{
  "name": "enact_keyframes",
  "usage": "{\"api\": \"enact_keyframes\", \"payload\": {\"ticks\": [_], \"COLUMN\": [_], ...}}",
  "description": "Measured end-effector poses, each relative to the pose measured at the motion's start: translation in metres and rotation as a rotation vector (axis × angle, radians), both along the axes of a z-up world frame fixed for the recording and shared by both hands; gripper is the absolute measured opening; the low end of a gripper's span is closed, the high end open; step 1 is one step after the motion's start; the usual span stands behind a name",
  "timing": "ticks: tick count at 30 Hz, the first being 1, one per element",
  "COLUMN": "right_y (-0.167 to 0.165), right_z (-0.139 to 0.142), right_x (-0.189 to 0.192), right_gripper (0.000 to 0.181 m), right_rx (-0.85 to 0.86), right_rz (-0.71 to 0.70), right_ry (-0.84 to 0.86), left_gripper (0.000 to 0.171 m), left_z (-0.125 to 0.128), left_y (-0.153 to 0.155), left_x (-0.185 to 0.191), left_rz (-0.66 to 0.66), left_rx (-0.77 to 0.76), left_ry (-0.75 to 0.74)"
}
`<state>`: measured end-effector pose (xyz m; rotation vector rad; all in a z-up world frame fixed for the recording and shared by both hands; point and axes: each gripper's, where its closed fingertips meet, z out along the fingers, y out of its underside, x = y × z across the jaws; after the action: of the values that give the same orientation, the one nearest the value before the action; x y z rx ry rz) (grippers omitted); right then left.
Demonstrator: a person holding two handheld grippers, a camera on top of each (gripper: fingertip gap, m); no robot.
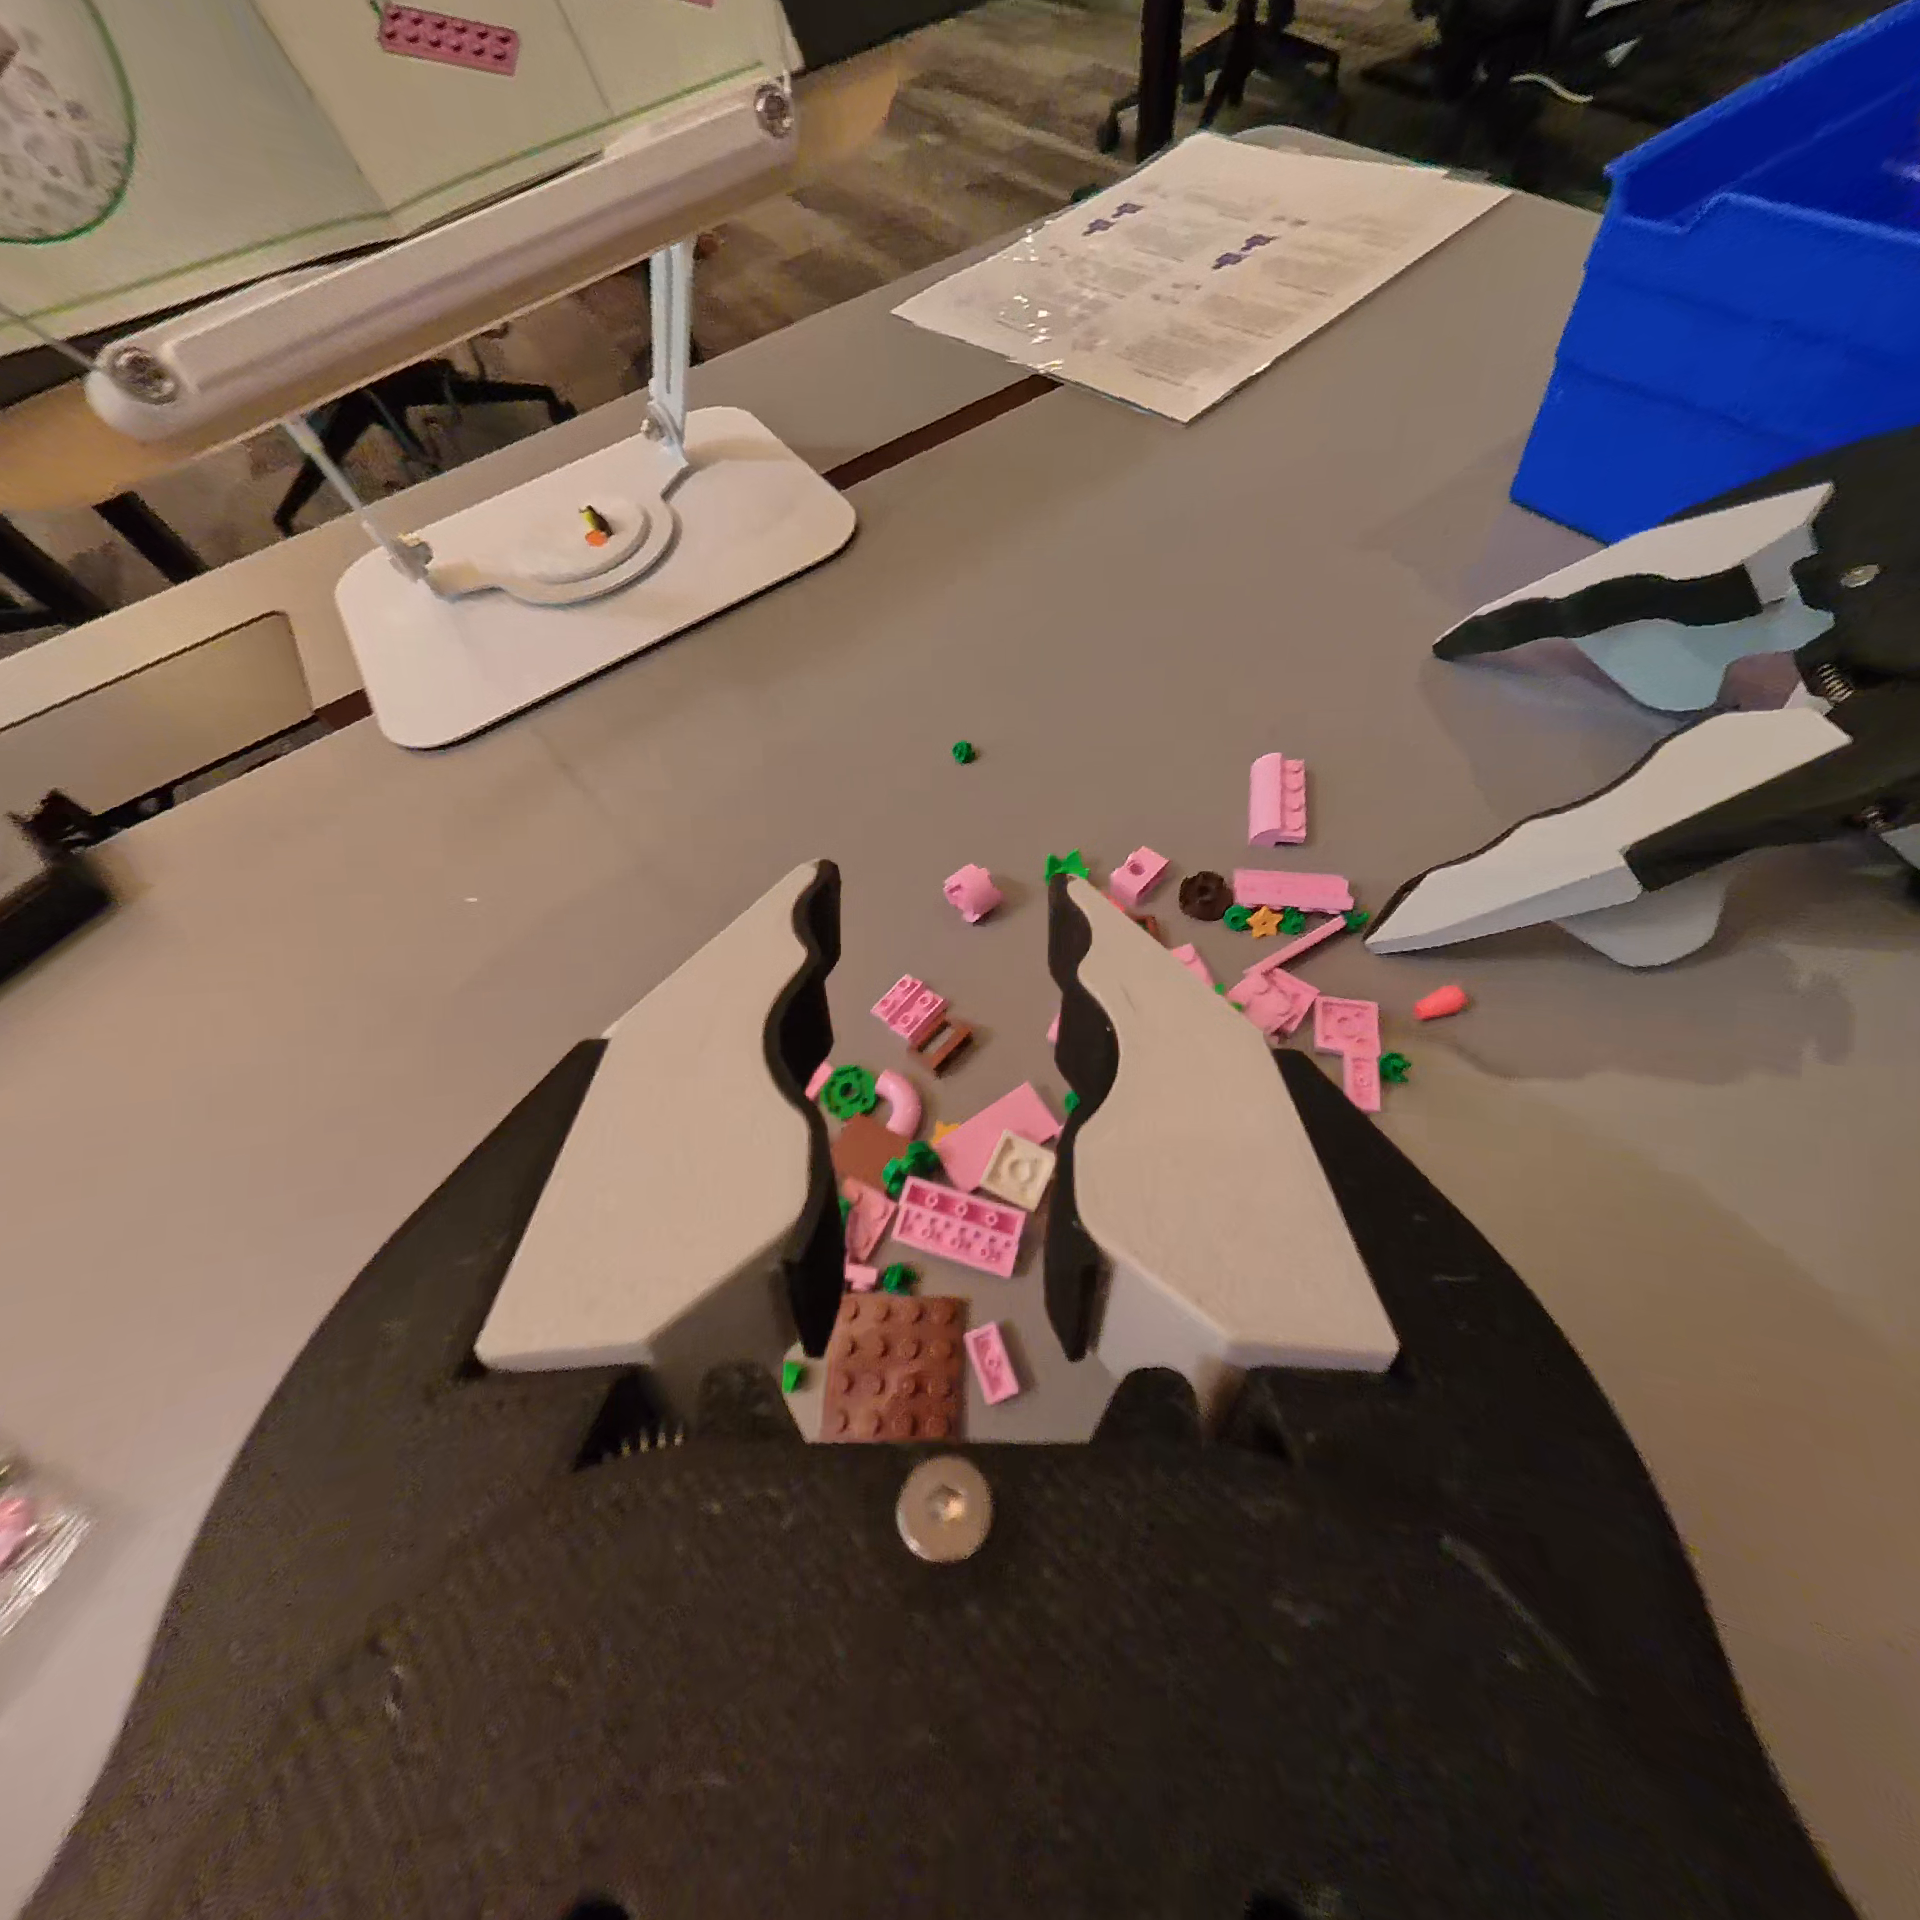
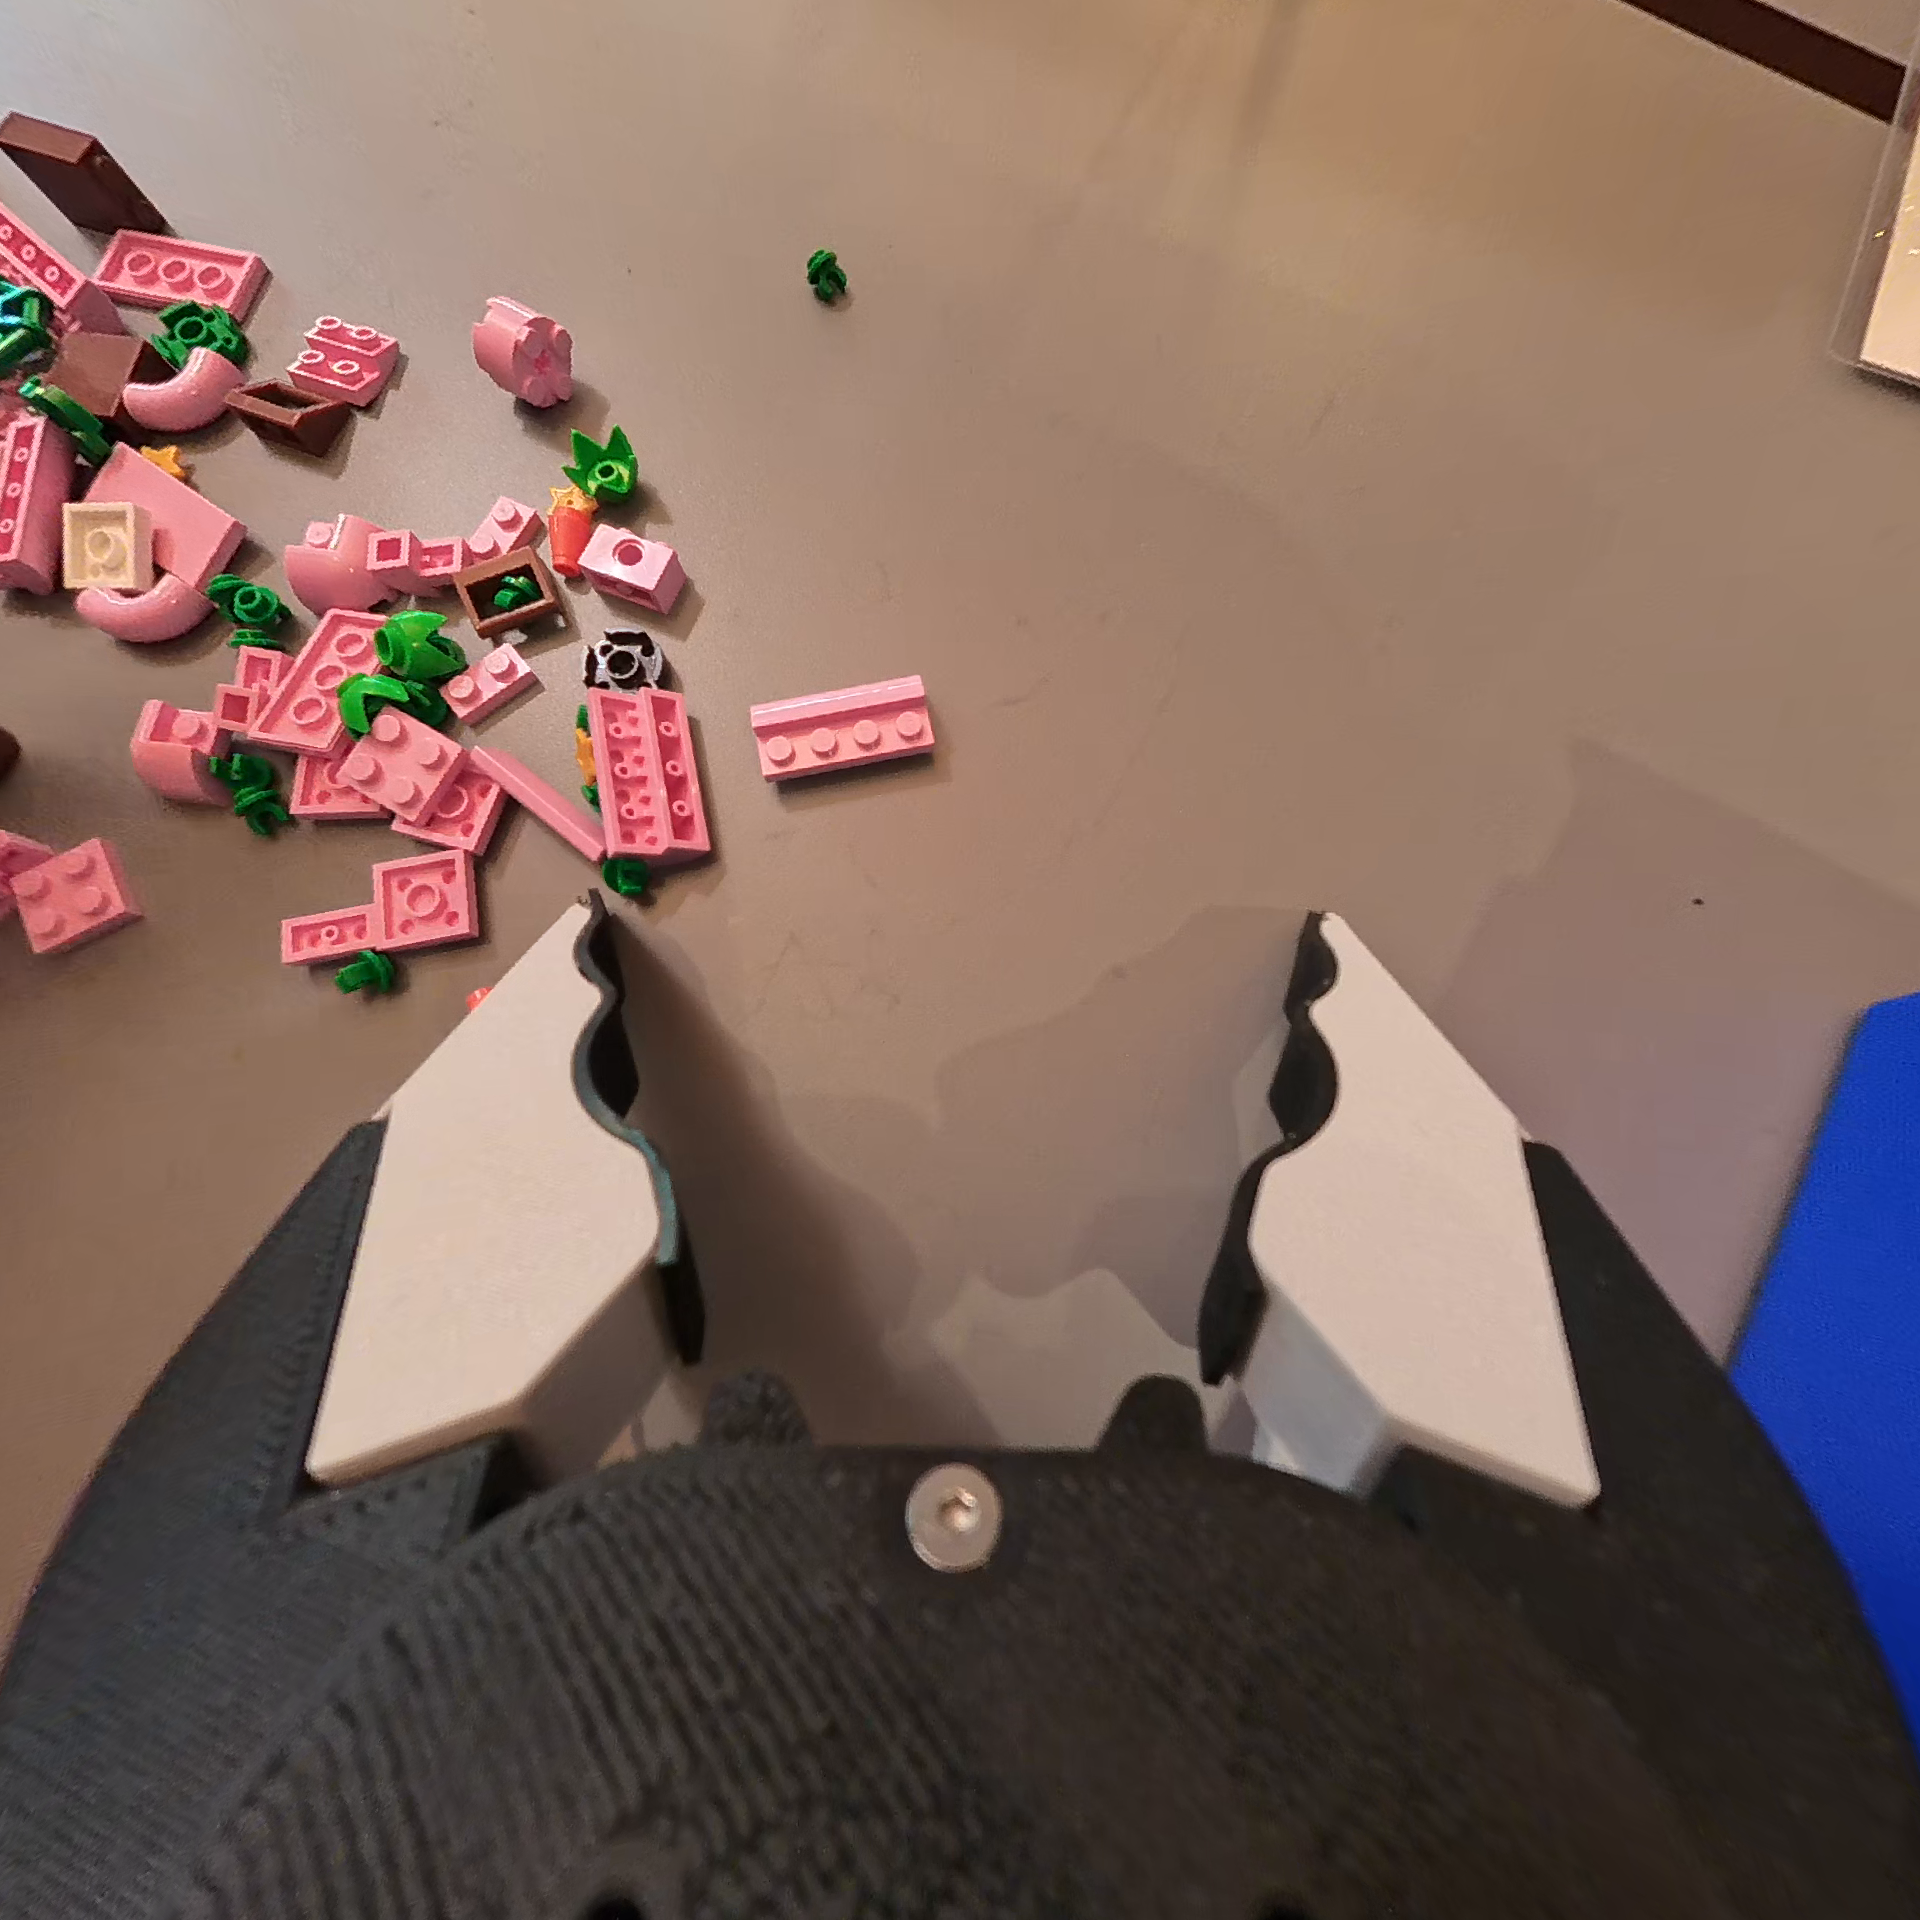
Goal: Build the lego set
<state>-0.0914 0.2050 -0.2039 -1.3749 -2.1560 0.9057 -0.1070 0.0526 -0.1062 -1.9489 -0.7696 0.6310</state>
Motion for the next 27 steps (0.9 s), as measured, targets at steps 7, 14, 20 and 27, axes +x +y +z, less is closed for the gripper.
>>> {"api": "enact_keyframes", "payload": {"ticks": [7,14,20,27], "right_y": [0.000,0.000,0.000,0.000], "right_z": [0.000,0.000,0.000,0.000], "right_x": [0.000,0.000,0.000,0.000], "right_gripper": [0.126,0.126,0.126,0.126], "right_rx": [0.000,0.000,0.000,0.000], "right_rz": [0.000,0.000,0.000,0.000], "right_ry": [0.000,0.000,0.000,0.000], "left_gripper": [0.040,0.045,0.045,0.053], "left_z": [0.005,0.025,0.037,0.039], "left_y": [0.011,-0.012,-0.028,-0.043], "left_x": [0.008,-0.007,-0.010,-0.008], "left_rz": [-0.054,-0.121,-0.187,-0.263], "left_rx": [0.078,0.067,0.187,0.335], "left_ry": [0.043,0.143,0.181,0.139]}}
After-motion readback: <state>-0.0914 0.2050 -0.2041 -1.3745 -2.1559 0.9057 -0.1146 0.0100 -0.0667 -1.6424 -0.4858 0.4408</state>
